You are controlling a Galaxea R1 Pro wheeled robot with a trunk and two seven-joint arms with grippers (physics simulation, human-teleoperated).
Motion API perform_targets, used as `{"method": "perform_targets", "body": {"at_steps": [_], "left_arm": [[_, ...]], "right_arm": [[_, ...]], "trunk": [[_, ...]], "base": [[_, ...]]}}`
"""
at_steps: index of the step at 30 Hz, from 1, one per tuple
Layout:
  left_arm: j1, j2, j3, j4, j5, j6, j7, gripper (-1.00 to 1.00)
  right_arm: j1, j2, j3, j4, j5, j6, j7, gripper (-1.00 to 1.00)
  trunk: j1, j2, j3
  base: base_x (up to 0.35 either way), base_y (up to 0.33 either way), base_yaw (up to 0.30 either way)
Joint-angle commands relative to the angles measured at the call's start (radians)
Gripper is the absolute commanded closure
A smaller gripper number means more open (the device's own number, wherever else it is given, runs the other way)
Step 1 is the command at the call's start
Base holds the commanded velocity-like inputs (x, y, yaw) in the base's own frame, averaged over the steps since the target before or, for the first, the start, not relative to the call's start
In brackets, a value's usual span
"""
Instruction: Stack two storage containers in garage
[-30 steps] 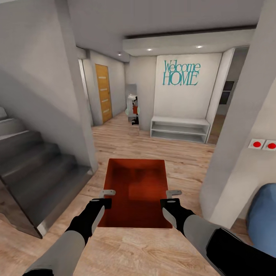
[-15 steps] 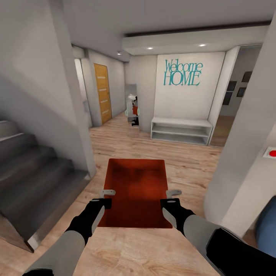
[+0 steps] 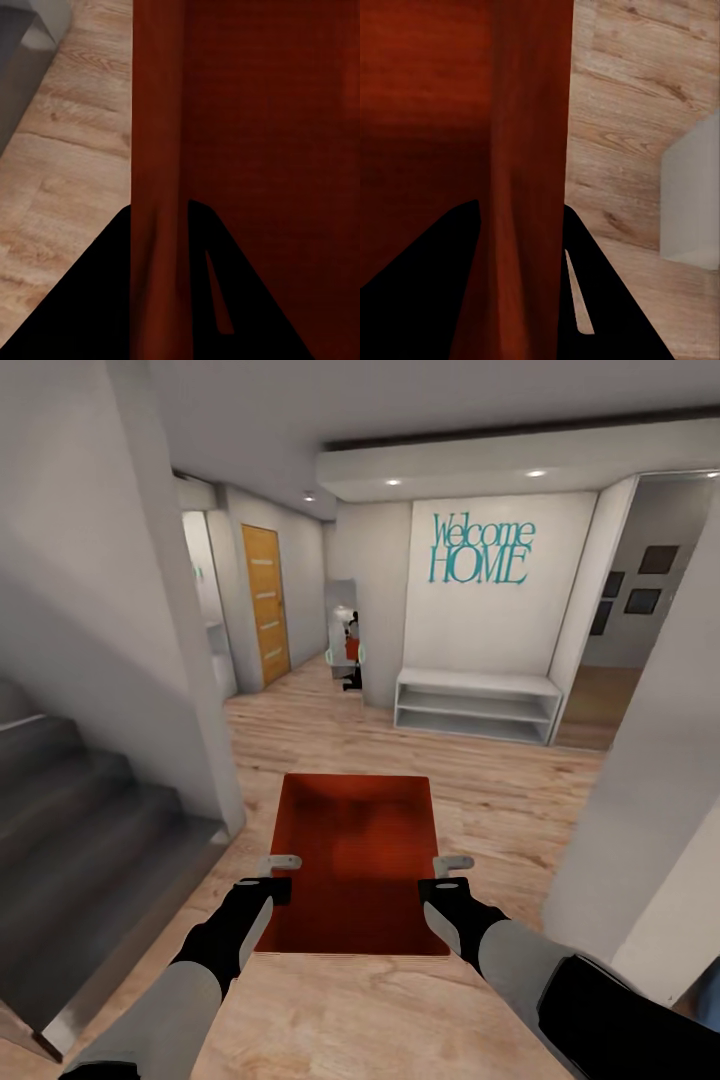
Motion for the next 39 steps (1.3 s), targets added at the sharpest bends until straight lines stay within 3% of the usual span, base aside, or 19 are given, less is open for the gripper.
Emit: {"method": "perform_targets", "body": {"at_steps": [1, 39], "left_arm": [[-0.001, -0.015, 0.005, 0.002, -0.001, 0.006, 0.0, 1.0], [-0.001, -0.015, 0.005, 0.001, -0.001, 0.006, 0.0, 1.0]], "right_arm": [[-0.001, 0.0, 0.051, -0.03, 0.023, -0.056, -0.003, 1.0], [-0.001, 0.0, 0.051, -0.03, 0.023, -0.055, -0.003, 1.0]], "trunk": [[0.001, -0.002, -0.002], [0.001, -0.002, -0.002]], "base": [[0.322, 0.0, 0.0], [0.322, 0.0, -0.02]]}}
